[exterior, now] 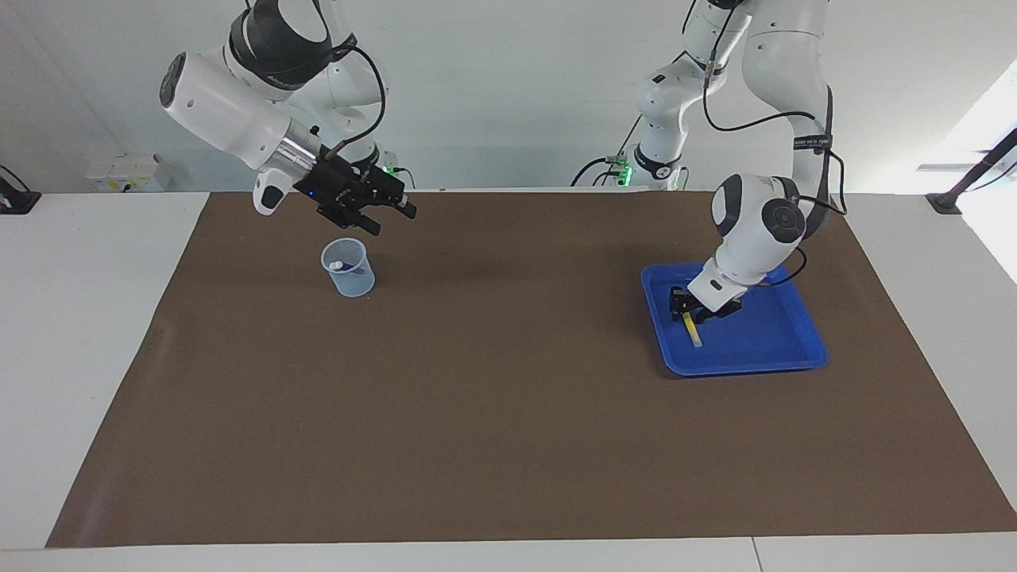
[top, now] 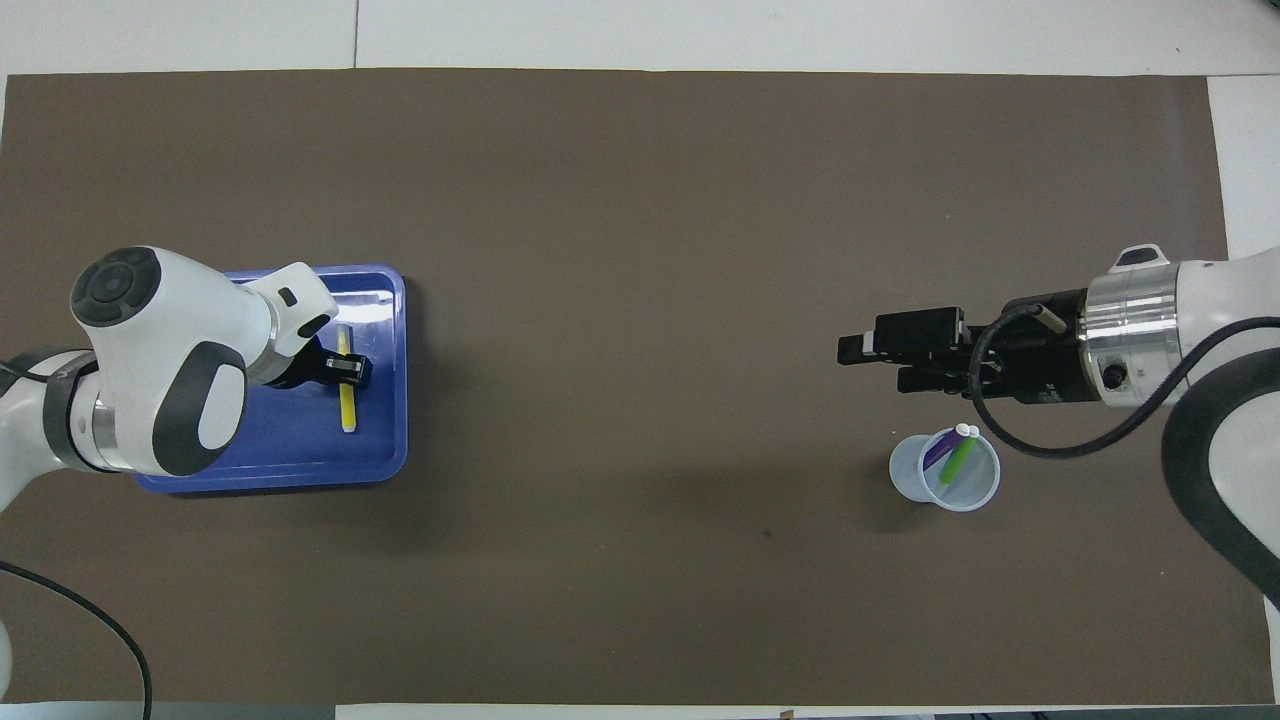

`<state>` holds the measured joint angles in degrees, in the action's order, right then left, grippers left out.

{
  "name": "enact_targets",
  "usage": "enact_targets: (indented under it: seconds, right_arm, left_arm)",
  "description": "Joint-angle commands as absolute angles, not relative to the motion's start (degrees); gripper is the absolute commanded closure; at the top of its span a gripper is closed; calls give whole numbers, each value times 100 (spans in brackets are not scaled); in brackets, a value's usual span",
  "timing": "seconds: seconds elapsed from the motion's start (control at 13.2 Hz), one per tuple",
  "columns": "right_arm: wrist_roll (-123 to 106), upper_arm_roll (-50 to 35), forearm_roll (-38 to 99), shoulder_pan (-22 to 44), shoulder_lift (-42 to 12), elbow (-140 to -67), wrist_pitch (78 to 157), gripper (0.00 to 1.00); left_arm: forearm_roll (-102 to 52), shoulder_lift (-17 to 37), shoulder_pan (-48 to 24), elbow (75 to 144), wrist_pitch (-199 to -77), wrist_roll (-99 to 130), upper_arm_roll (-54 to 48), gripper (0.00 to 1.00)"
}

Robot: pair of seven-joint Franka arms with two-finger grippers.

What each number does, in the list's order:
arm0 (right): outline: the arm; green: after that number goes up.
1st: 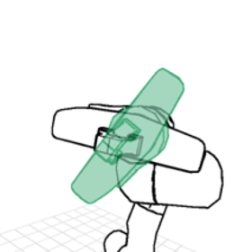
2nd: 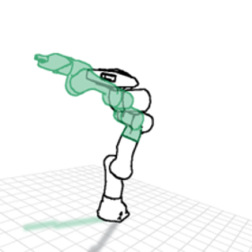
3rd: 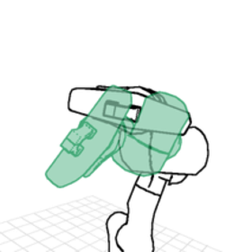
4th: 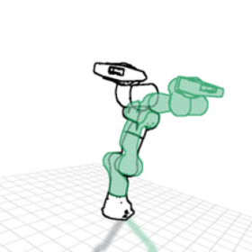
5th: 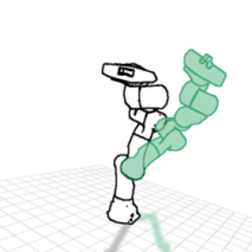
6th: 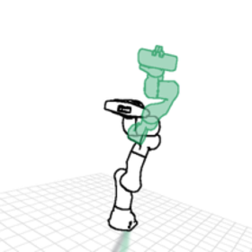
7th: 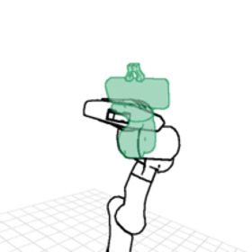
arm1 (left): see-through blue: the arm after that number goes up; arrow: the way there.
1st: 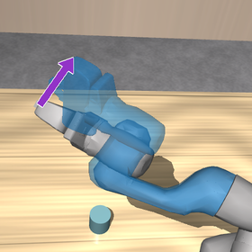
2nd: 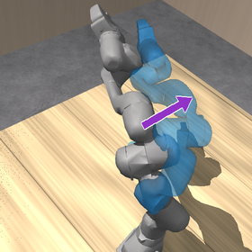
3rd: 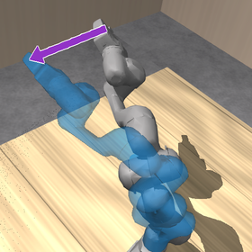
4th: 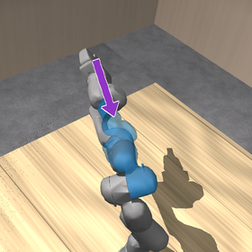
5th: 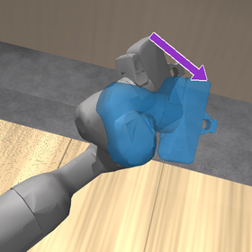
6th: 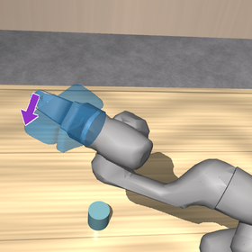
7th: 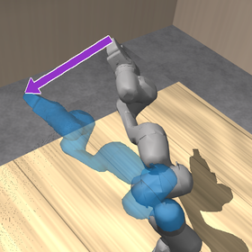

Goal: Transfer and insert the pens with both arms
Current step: 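Grasp the yellow pen with the left gripper while the right gripper withdraws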

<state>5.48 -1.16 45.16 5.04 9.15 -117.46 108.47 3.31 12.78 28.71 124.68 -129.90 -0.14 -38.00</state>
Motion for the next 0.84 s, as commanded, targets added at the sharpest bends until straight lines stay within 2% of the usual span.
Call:
enact_targets:
  seconds: [0.0,0.15,0.3,0.61,0.76]
  right_arm:
    - [1298,-176,4755,816,940,-11804,11275,0]
    - [1485,-167,4755,993,940,-11839,11399,0]
    - [1503,-176,4764,1011,940,-11839,11399,0]
    - [1581,-176,5053,1019,932,-11848,11627,0]
    - [1687,-176,5316,1177,949,-11952,11916,0]
  left_arm:
    - [439,1239,2927,12586,-13148,-26,-3815,71]
    - [439,1239,2996,12586,-13148,9,-3814,81]
    - [439,1248,3076,12568,-13148,18,-3814,100]
    - [439,1248,3094,12429,-13035,79,-3823,100]
    - [439,1257,3076,12105,-12476,237,-3823,100]
